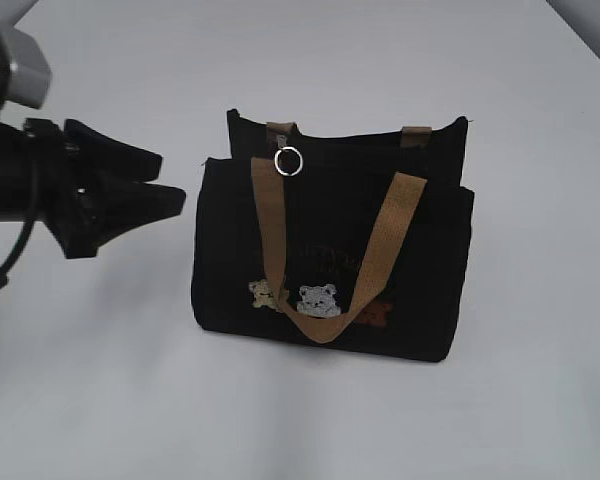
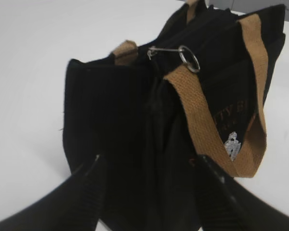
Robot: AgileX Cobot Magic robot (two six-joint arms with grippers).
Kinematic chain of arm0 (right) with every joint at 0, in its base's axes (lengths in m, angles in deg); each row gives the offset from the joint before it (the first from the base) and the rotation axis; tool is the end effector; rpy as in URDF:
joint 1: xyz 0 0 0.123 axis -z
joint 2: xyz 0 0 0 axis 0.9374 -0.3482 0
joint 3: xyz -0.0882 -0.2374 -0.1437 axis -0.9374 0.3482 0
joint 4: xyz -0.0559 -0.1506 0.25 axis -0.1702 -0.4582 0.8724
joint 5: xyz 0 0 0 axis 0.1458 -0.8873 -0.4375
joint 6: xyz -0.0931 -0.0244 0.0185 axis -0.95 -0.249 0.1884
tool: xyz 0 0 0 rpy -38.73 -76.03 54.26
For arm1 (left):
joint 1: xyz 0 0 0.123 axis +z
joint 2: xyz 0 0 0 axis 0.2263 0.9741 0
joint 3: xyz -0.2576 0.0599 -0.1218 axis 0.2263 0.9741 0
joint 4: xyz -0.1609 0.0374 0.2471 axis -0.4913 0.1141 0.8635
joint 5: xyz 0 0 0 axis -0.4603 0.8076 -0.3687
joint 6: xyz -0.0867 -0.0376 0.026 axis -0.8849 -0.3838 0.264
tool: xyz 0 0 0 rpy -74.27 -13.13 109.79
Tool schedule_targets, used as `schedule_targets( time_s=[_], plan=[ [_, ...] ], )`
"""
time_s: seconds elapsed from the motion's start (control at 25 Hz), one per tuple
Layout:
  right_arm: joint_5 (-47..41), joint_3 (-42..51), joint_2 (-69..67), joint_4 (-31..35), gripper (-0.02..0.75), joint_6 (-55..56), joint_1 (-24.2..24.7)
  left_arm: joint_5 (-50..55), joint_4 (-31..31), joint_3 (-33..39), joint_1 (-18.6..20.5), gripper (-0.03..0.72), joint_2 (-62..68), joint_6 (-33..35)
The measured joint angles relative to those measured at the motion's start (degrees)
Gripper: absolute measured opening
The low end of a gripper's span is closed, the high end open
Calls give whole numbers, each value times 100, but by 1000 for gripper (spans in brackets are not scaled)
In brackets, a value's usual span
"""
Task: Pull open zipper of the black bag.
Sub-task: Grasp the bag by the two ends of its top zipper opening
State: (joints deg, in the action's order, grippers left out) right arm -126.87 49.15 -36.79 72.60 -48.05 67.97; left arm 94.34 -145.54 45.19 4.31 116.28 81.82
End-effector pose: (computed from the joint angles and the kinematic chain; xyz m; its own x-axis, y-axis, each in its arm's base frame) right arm 0.0333 0.0147 0.2899 -0.4621 -0.1616 -0.8720 -0.2225 0.9729 -0.0623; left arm 0.2903 -0.1111 0.1923 -0.0765 0.4339 -0.8977 0.8560 0.4903 0.1641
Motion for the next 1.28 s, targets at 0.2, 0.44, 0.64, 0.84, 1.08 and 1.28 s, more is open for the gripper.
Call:
schedule_targets(
  time_s=[0.2, 0.44, 0.64, 0.84, 1.08, 1.28],
  plan=[
    [0, 0, 0, 35, 382, 0, 0, -96, -28, -534, -476, 454, 965, 86],
    [119, -61, -350, 1412, 382, -1459, 0, -275, 64, -982, -884, 188, 1633, -266],
    [1282, -74, -2229, 4474, 382, -4431, 0, -257, 271, -889, -910, 63, 1574, -723],
    [2262, -560, -5145, 6809, 382, -7224, -324, -72, 282, -841, -916, 63, 1549, -764],
    [3469, -1880, -8002, 7287, 381, -8084, -1771, -55, 309, -807, -1143, 63, 1549, -781],
    [4247, -2627, -9164, 7287, 381, -8097, -2501, -93, 303, -807, -1155, 63, 1549, -781]
  ],
)
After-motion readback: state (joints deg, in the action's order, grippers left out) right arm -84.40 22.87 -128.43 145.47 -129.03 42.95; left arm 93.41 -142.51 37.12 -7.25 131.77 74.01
